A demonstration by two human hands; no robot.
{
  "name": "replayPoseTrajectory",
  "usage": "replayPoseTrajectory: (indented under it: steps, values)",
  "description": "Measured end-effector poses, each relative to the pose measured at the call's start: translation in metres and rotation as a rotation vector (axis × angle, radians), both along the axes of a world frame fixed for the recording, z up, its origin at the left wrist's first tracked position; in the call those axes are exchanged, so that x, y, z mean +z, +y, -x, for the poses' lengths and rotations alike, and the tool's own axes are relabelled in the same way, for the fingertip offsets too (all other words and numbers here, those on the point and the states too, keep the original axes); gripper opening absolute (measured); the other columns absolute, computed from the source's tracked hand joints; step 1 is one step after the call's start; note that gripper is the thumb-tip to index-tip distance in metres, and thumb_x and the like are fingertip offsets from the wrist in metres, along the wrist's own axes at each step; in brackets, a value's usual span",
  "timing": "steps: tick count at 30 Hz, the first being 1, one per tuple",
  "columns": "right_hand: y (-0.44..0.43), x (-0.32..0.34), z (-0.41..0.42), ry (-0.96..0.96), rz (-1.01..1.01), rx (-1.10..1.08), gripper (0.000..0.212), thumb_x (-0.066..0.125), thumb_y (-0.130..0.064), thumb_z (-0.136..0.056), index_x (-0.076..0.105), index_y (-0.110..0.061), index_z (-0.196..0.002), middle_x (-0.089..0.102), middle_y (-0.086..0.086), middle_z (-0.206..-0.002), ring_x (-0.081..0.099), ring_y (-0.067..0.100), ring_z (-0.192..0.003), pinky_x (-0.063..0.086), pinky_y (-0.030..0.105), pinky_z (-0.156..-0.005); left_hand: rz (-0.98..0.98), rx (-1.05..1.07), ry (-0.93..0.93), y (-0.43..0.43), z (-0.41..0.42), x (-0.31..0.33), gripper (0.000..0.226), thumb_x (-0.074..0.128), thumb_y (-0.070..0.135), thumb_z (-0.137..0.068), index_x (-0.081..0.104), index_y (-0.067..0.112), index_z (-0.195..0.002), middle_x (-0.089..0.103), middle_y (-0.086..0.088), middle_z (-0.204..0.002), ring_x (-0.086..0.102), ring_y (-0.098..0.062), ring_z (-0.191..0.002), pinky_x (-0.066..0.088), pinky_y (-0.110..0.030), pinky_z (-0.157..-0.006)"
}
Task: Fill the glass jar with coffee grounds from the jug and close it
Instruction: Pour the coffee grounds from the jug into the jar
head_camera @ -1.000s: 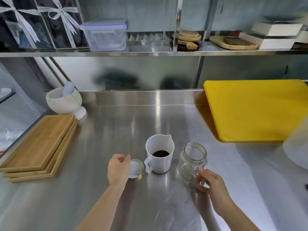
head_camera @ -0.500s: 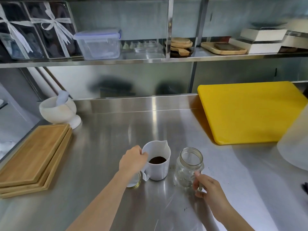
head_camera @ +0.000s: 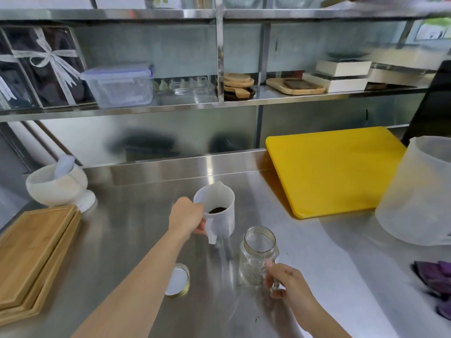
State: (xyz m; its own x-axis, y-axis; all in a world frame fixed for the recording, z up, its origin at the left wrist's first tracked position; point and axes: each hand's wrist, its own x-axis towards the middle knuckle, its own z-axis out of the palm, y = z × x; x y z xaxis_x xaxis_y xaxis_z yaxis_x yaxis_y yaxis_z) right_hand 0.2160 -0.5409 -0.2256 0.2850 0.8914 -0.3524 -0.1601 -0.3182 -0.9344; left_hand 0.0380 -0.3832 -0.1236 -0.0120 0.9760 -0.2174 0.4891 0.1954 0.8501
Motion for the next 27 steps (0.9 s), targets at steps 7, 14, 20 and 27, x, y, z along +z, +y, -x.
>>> replayPoseTrajectory:
  steps: [7, 14, 20, 27]
  values:
    - [-0.003, 0.001, 0.0, 0.024, 0.001, -0.011, 0.035, 0.066, -0.033, -0.081, 0.056, -0.011, -0.056, 0.058, 0.006, -0.059, 0.049, 0.016, -0.06, 0.042, 0.026, -0.054, 0.001, 0.003, -0.232, 0.001, -0.057, 0.025, 0.016, 0.048, 0.007, -0.087, 0.057, -0.002, -0.097, 0.065, -0.014, -0.066, 0.066, -0.028, -0.049, 0.062, -0.043, -0.06]
    - [-0.007, 0.002, 0.006, -0.016, -0.013, -0.044, 0.031, 0.067, -0.026, -0.082, 0.056, -0.013, -0.056, 0.06, 0.001, -0.061, 0.05, 0.015, -0.063, 0.041, 0.023, -0.056, 0.085, -0.11, -0.42, -0.021, -0.115, 0.032, 0.021, 0.05, 0.009, -0.091, 0.052, 0.002, -0.111, 0.067, -0.019, -0.088, 0.067, -0.024, -0.058, 0.058, -0.029, -0.046]
    - [-0.014, 0.01, -0.001, -0.006, -0.062, -0.108, 0.029, 0.066, -0.017, -0.083, 0.056, -0.011, -0.057, 0.06, 0.001, -0.057, 0.047, 0.022, -0.066, 0.036, 0.022, -0.053, 0.23, -0.181, -0.492, -0.046, -0.146, 0.014, 0.029, 0.046, 0.006, -0.086, 0.052, -0.007, -0.111, 0.064, -0.021, -0.078, 0.062, -0.022, -0.044, 0.054, -0.028, -0.038]
    - [-0.023, 0.021, -0.029, -0.203, -0.106, -0.295, 0.02, 0.062, -0.009, -0.085, 0.057, -0.001, -0.067, 0.059, 0.009, -0.06, 0.053, 0.022, -0.061, 0.04, 0.029, -0.058, 0.252, -0.192, -0.481, -0.058, -0.152, -0.013, 0.031, 0.049, 0.007, -0.087, 0.049, -0.008, -0.115, 0.059, -0.018, -0.074, 0.057, -0.019, -0.041, 0.052, -0.026, -0.039]
